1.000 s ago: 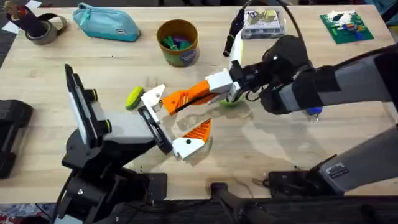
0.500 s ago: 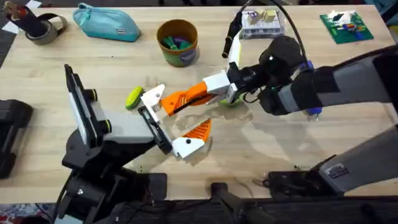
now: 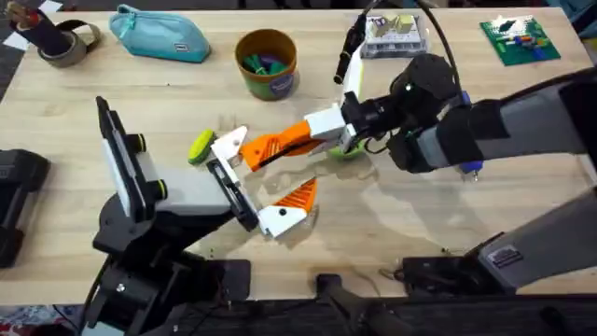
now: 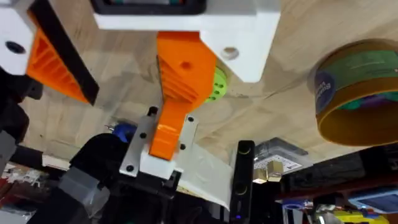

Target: Pick up the gripper from the table and insert it into the empty holder that is missing its gripper. Then pick up a screw, insert it into the mounting hole, and use the screwdriver to tighten it. Finally, clean up the table by picking up the vegetable and placing it into the bucket.

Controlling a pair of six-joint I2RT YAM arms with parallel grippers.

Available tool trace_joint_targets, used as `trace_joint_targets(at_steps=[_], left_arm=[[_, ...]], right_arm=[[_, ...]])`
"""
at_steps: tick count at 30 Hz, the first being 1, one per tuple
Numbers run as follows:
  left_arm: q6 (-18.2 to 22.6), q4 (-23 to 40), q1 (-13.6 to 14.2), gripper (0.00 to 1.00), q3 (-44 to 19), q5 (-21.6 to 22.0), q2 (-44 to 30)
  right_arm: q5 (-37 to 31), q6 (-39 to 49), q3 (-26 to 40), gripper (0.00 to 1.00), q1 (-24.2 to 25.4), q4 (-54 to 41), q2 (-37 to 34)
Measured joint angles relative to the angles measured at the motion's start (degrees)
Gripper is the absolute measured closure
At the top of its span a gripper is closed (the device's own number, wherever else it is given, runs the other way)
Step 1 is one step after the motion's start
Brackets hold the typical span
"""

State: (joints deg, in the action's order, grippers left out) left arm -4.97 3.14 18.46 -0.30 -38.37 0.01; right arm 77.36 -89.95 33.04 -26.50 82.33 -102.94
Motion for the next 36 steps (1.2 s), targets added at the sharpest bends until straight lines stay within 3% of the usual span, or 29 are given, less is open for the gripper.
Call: trace_joint_targets(at_steps=[36], left_arm=[[-1.1, 0.1, 0.0, 0.01, 0.0, 0.2, 0.0]], right_arm=[[-5.3, 2.2, 0.1, 0.98, -2.0, -5.4, 0.0]])
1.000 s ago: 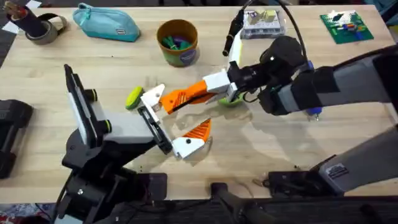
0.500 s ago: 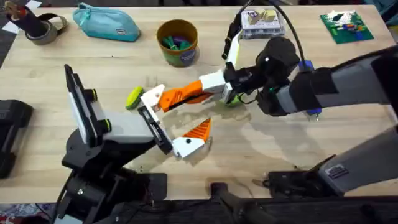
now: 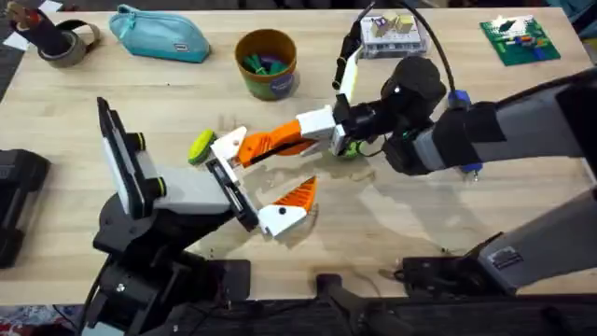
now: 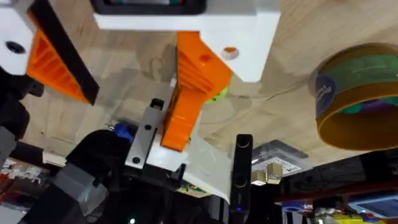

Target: Pick up the gripper from the table and insert it into the empty holder that is missing its gripper. Then pick up a screw, insert it into the mounting hole, and use the screwdriver to tighten it. Finally, clean up the table by picking up the vegetable and placing it into the bucket.

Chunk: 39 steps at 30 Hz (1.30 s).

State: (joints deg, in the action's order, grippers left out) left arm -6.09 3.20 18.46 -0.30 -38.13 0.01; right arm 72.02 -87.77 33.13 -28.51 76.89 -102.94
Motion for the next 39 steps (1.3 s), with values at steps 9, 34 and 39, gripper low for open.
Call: trace_joint_targets(at_steps=[9, 34, 39], left_arm=[[0.0, 0.0, 0.0, 0.01, 0.0, 0.0, 0.0], [0.3, -0.1, 0.0, 0.01, 0.0, 0.4, 0.0], [0.2, -0.1, 0.0, 0.01, 0.0, 0.4, 0.0]], right_arm=[[0.7, 0.4, 3.7, 0.98, -0.5, -3.0, -1.7], [3.1, 5.7, 8.2, 0.98, -1.9, -11.4, -1.7], [3.8, 7.4, 9.4, 0.98, -1.9, -15.3, -1.7]])
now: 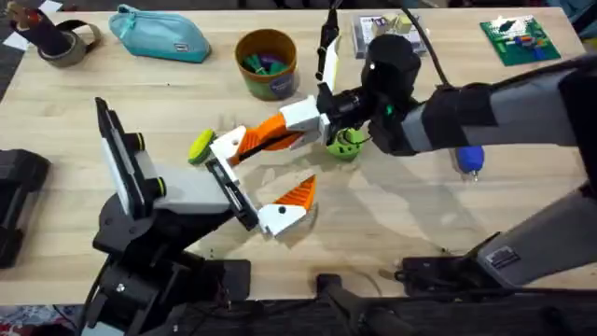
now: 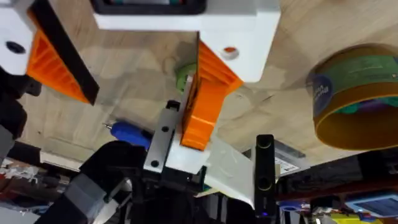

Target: Pick up the gripper from the table and insert it into the empty holder that is missing its gripper. Then pick up a screw, insert it into the mounting hole, and use the screwdriver to tighten it. Finally, clean up the table by picking up the vegetable and placing it into the bucket.

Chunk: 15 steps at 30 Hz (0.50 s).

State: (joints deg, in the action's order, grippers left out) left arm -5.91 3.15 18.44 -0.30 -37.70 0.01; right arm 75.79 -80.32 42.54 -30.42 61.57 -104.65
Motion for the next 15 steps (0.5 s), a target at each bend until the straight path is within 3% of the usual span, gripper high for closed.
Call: trace_joint_targets(at_steps=[8, 15], left_arm=[[0.0, 0.0, 0.0, 0.01, 0.0, 0.0, 0.0], [0.0, 0.0, 0.0, 0.01, 0.0, 0.0, 0.0]], right_arm=[[2.5, 6.1, 2.9, 0.98, 0.2, -8.0, 0.0], [3.2, 8.8, 3.5, 0.98, 0.2, -9.5, 0.0]])
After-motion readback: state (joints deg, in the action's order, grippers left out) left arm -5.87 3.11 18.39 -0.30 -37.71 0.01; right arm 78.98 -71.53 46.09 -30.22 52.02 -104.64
